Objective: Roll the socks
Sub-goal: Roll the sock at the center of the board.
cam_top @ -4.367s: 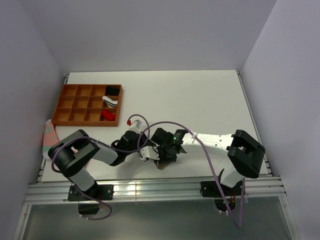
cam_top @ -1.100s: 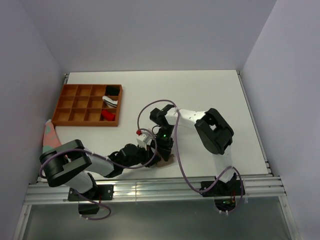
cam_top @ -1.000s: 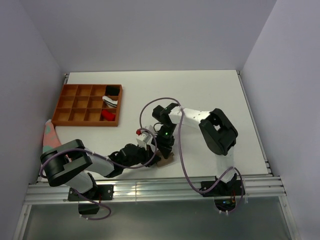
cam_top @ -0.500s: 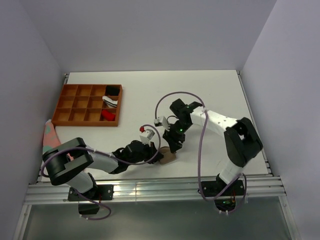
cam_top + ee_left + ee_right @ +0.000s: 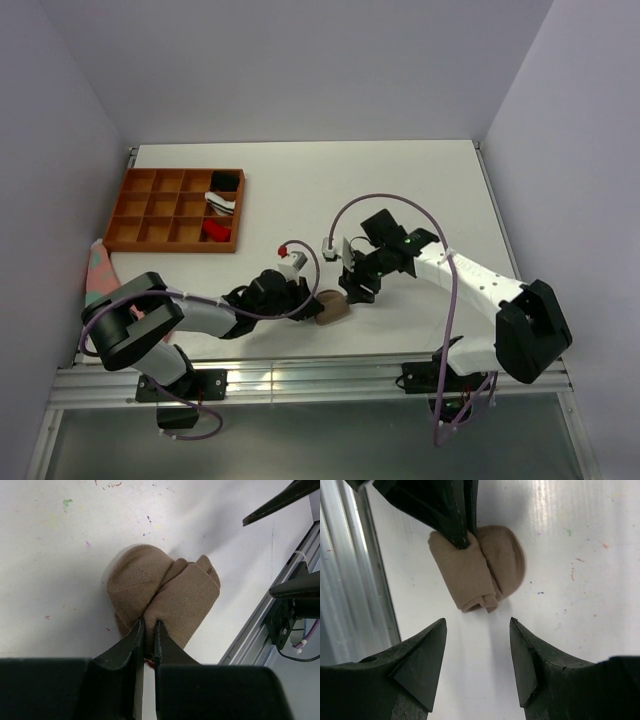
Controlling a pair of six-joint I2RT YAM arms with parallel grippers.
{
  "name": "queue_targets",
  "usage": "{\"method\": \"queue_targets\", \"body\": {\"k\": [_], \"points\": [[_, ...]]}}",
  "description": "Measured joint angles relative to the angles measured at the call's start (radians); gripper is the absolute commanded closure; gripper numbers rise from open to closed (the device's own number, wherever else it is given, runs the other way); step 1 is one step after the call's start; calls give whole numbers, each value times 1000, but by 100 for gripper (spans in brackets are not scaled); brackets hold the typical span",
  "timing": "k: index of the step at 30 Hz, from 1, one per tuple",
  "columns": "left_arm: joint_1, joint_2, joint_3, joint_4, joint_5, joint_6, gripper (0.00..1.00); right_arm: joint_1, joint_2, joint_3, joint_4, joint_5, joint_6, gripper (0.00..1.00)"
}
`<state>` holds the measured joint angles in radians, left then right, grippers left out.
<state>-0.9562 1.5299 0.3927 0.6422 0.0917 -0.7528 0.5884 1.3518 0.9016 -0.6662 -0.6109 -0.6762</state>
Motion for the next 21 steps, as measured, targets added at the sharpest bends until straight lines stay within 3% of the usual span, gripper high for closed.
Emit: {"method": "queue_targets", "body": {"k": [8, 16, 21], "points": [[65, -3, 72, -150, 109, 37, 100, 50, -108, -131, 116, 90, -51, 40], [139, 24, 119, -230, 245, 70, 100, 243, -240, -300, 265, 236, -82, 39], [173, 58, 161, -273, 319, 90, 100, 303, -263, -344, 335, 308, -100, 36]]}}
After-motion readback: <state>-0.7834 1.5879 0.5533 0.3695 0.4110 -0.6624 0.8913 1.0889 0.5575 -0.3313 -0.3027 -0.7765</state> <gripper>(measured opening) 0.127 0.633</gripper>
